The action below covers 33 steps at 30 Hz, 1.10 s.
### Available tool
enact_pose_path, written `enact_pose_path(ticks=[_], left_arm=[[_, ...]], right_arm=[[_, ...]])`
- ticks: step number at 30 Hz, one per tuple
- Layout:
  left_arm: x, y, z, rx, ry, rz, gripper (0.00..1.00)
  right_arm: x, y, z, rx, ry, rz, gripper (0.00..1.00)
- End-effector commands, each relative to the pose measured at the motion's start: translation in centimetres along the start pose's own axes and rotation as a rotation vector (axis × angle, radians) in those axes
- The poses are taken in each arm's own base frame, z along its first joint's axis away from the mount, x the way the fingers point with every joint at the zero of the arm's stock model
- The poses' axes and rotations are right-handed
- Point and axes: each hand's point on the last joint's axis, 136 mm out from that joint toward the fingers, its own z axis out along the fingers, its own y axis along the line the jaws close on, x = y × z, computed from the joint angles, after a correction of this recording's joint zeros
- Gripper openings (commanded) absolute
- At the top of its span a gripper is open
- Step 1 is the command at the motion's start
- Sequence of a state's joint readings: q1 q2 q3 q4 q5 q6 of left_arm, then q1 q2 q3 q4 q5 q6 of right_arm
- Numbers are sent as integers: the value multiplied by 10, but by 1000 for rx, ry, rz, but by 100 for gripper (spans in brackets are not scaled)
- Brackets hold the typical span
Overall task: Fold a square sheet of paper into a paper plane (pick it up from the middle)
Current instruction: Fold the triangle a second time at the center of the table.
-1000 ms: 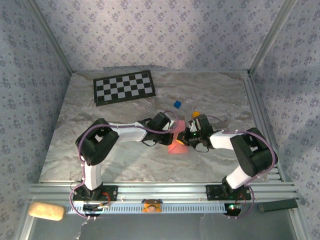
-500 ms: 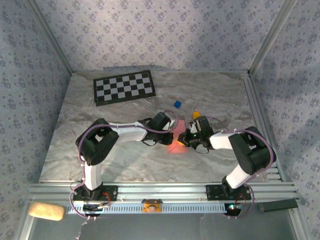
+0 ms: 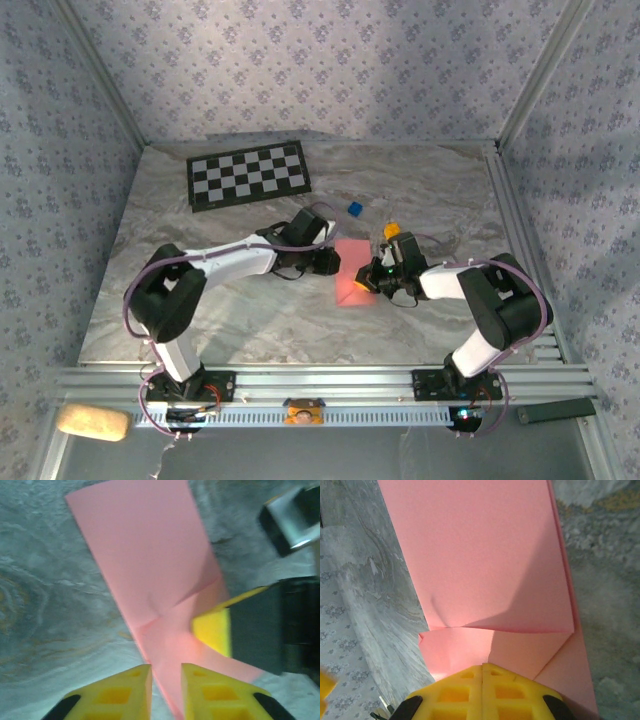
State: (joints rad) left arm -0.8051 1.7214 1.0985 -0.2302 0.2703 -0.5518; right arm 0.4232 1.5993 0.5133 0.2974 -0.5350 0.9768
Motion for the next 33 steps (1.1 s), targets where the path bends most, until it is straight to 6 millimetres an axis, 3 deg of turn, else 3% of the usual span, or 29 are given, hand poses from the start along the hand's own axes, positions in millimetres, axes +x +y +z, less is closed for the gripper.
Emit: enact_pose_path(ticks=[1, 5, 14, 33], left_arm=[[9, -32, -7, 160, 64, 4, 10], [25, -51, 3, 282, 176, -1, 4], [44, -56, 30, 306, 279, -2, 4], [72, -25, 60, 177, 356, 16, 5]], right_arm=[[6, -38, -2, 130, -15, 73, 2], [7, -38, -2, 131, -16, 72, 2], [8, -40, -2, 141, -14, 73, 2], [9, -44, -2, 153, -9, 75, 2]])
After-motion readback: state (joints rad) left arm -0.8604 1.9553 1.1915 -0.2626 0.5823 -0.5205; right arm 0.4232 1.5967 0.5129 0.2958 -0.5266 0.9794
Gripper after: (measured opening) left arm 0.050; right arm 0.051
